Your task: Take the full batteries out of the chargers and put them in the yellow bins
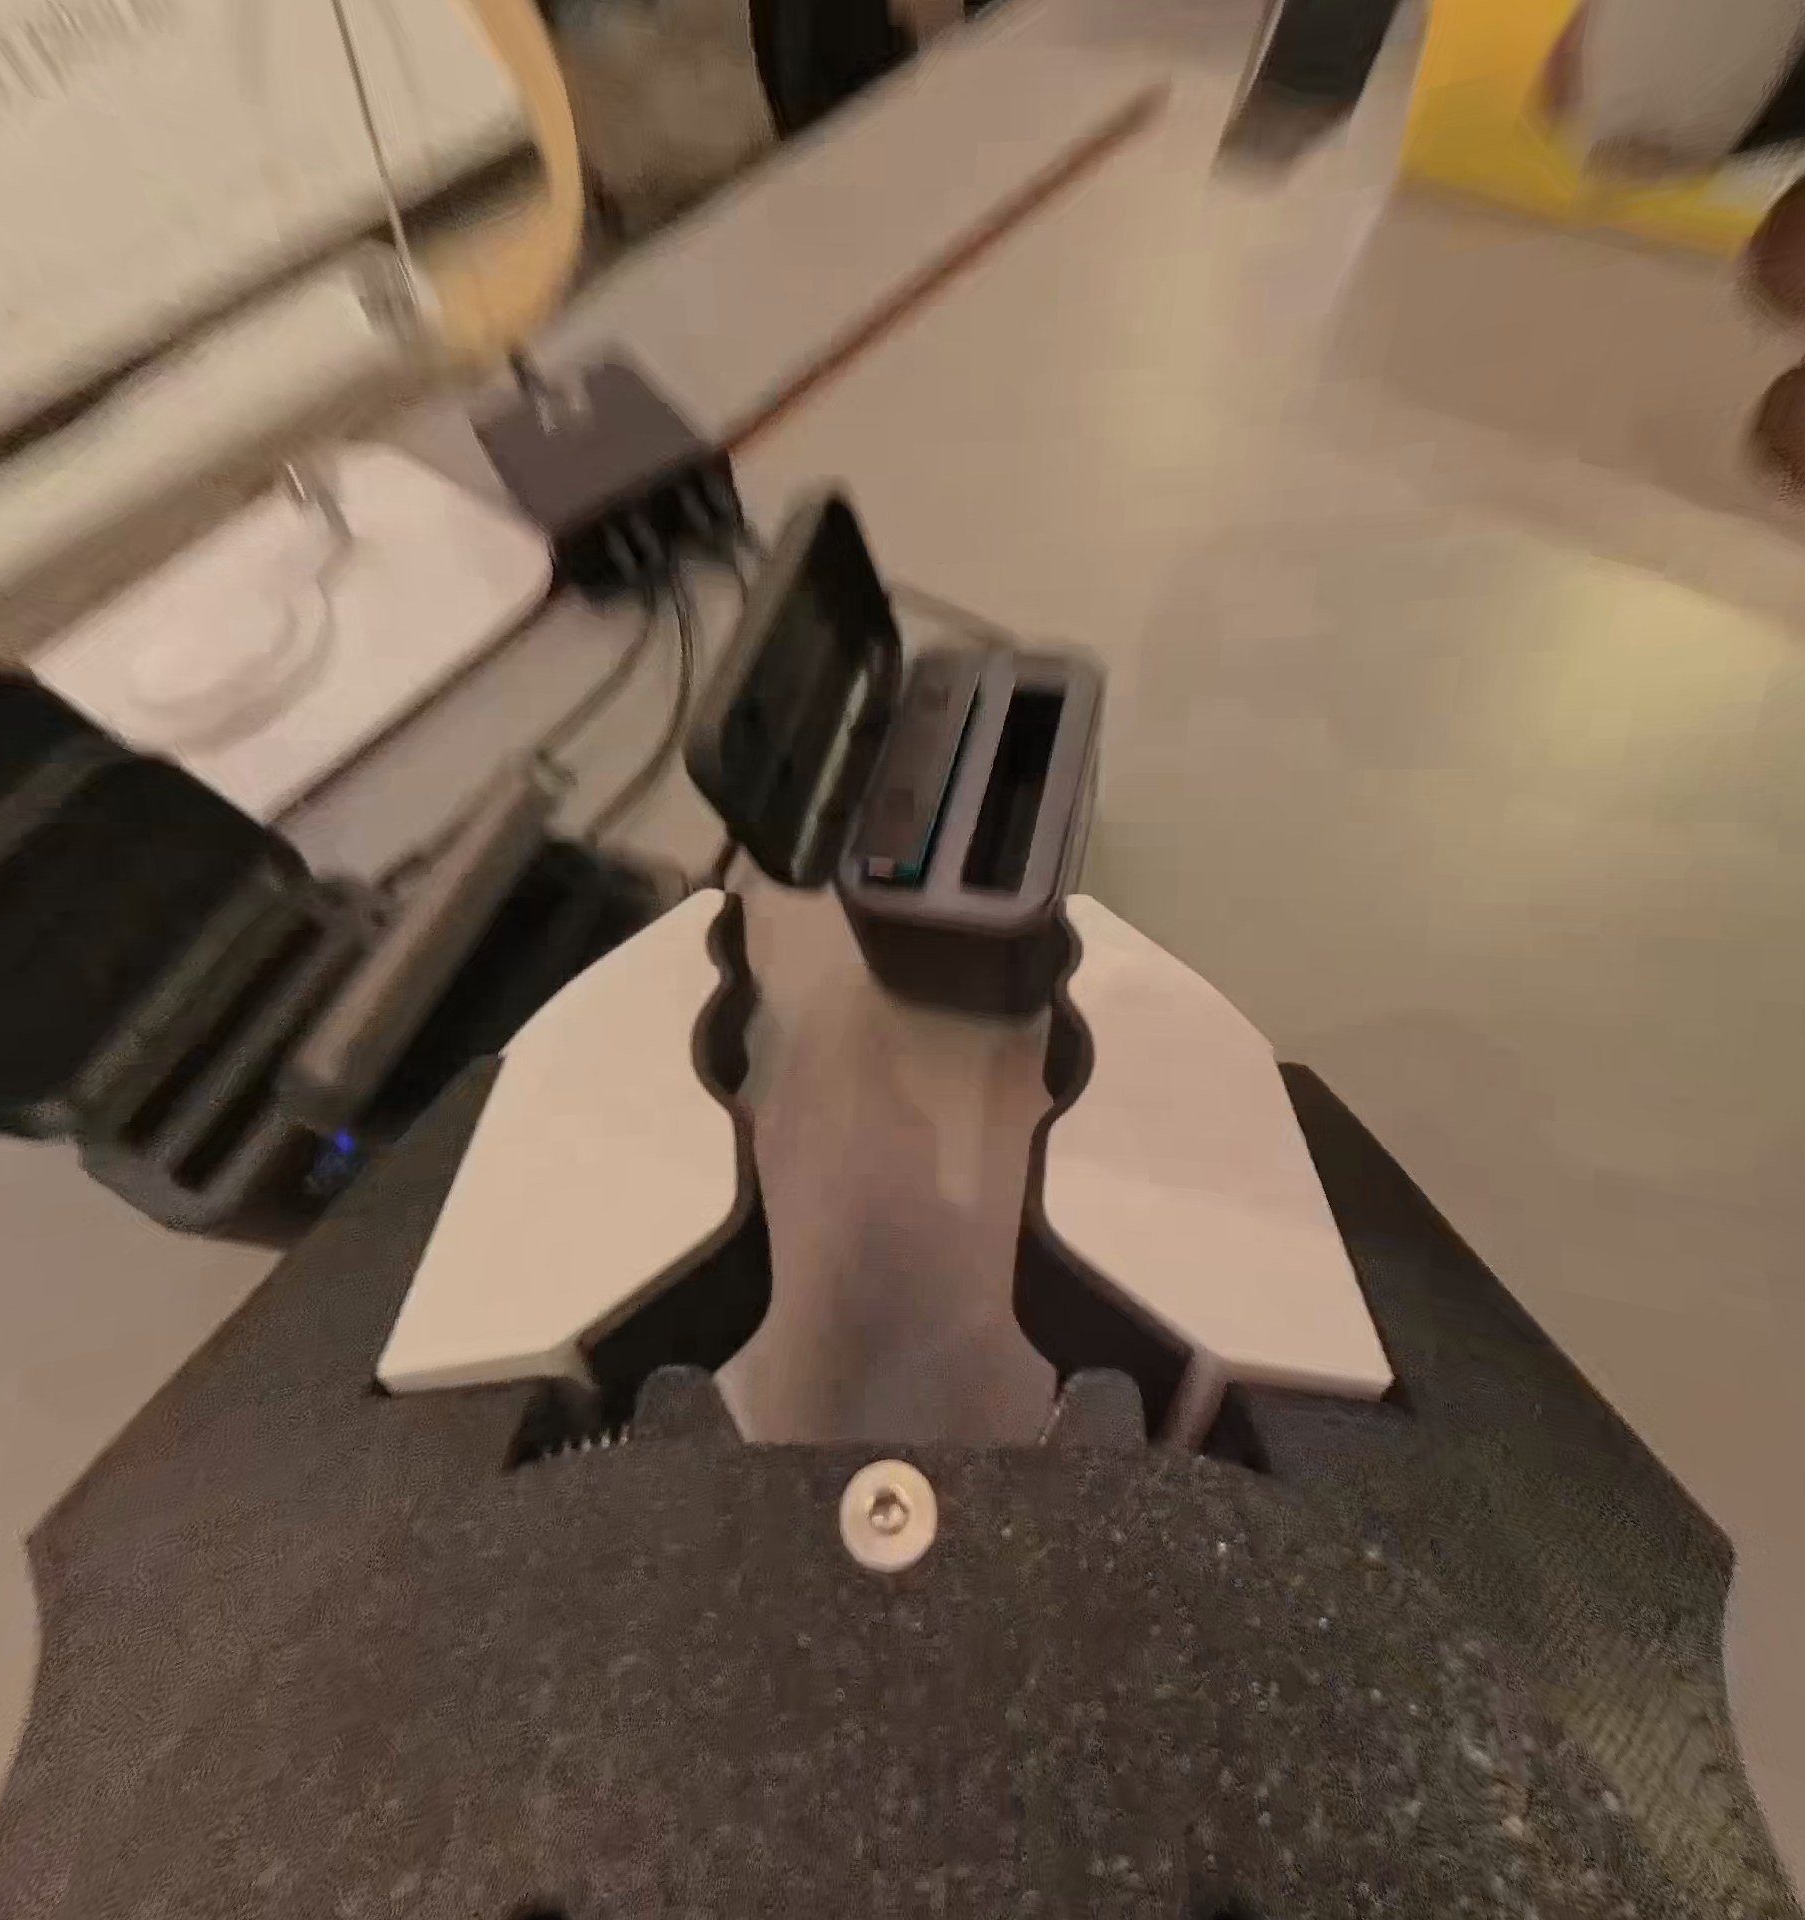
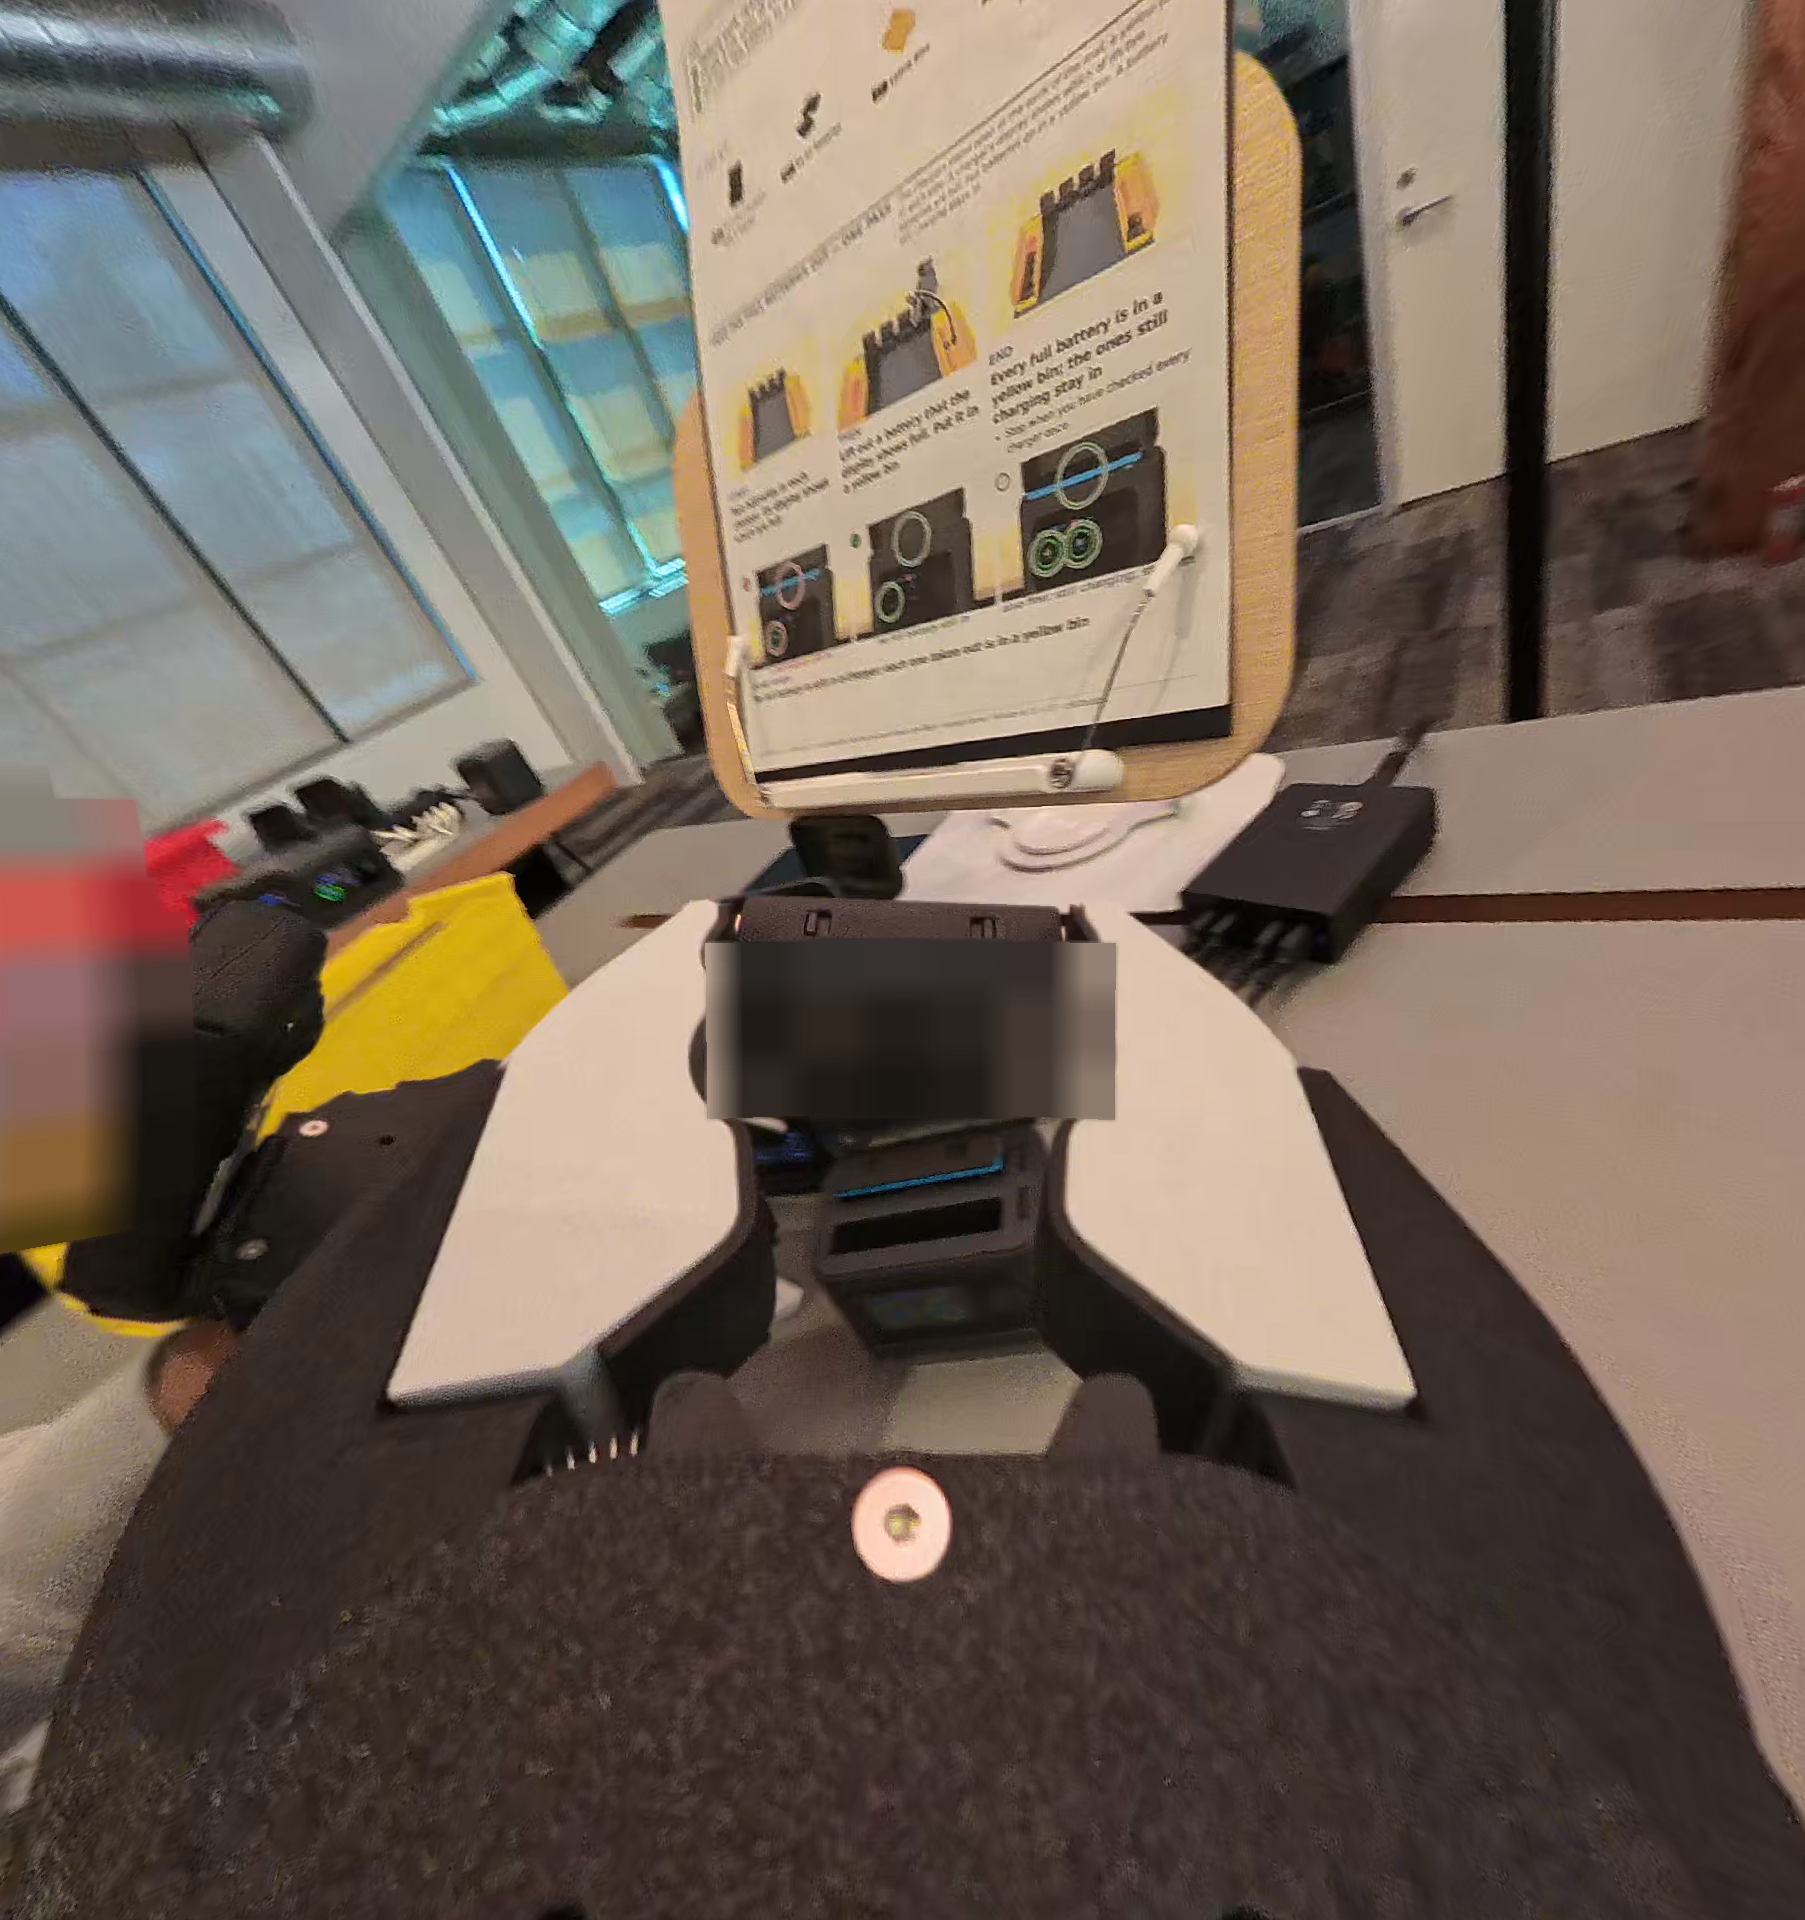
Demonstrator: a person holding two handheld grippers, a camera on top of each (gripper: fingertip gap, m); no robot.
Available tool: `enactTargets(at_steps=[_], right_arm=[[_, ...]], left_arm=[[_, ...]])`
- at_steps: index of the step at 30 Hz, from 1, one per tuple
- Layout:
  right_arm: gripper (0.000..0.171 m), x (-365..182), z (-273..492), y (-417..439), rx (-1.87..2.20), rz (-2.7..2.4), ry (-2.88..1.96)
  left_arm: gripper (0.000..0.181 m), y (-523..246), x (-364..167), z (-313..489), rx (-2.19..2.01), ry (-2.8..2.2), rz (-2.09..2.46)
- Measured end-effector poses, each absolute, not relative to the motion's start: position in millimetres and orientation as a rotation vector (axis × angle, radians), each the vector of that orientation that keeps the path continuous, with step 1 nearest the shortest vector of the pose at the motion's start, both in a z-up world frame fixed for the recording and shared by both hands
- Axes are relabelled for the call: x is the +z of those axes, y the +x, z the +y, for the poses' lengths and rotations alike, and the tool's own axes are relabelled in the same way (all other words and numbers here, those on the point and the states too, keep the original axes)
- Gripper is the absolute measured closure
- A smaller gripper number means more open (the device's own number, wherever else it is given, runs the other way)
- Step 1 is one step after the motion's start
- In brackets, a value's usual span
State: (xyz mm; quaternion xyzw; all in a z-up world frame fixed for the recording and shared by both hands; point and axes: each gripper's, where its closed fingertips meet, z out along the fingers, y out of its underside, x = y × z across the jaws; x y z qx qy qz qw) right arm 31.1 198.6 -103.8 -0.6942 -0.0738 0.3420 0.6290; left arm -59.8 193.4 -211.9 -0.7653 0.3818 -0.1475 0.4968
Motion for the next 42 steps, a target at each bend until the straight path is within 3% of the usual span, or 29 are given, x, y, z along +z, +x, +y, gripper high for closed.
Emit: enactTargets(at_steps=[6, 9, 12, 14, 24, 28, 33, 38, 42], right_arm=[[0.112, -88, 175, 14, 1.137, -0.059, -1.559], [0.112, -91, 160, -2, 1.303, -0.016, -1.561], [0.112, -97, 150, -11, 1.373, -0.002, -1.576], [0.112, -97, 148, -11, 1.362, -0.023, -1.569], [0.116, -94, 108, -2, 0.936, -1.027, -1.584], [0.127, -95, 99, 4, 0.743, -1.347, -1.533], [0.155, -100, 90, 3, 0.681, -1.534, -1.521], [0.157, -101, 83, 12, 0.603, -1.613, -1.509], [0.157, -85, 96, 53, 0.439, -1.622, -1.545]], left_arm=[[0.147, -24, -121, 157, -0.459, -1.309, 0.866], [0.149, -16, -118, 152, -0.454, -1.276, 0.858], [0.167, -14, -116, 146, -0.461, -1.23, 0.877], [0.17, -10, -118, 140, -0.51, -1.224, 0.901], [0.17, -6, -104, 106, -0.959, -1.137, 0.955], [0.17, 4, -108, 93, -1.01, -1.124, 1.016], [0.17, 9, -110, 87, -1.051, -1.116, 1.038], [0.167, 15, -113, 83, -1.082, -1.126, 1.045], [0.151, 10, -134, 109, -0.962, -1.273, 1.025]])
